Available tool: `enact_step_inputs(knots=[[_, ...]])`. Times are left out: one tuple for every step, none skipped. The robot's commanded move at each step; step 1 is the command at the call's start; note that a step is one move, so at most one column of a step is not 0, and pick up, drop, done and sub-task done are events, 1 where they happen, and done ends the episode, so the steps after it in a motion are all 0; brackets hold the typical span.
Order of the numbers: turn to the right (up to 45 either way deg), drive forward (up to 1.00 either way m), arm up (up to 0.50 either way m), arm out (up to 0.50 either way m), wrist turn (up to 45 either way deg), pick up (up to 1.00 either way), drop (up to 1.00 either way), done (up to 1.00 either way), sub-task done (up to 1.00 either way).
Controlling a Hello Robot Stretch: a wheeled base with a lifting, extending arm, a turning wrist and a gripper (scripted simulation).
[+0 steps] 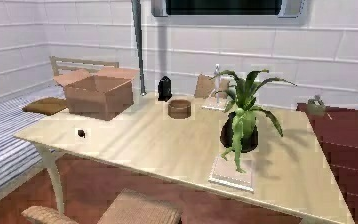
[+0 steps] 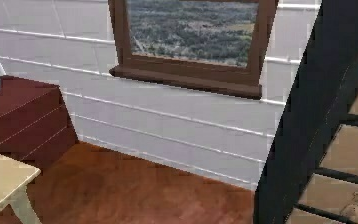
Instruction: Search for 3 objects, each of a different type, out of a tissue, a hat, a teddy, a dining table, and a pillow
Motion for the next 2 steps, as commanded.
enact_step_inputs(knots=[[-45.0,0.00,0.00,0.00,0.0,0.00,0.00,0.00,0.00],[-45.0,0.00,0.00,0.00,0.0,0.00,0.00,0.00,0.00]])
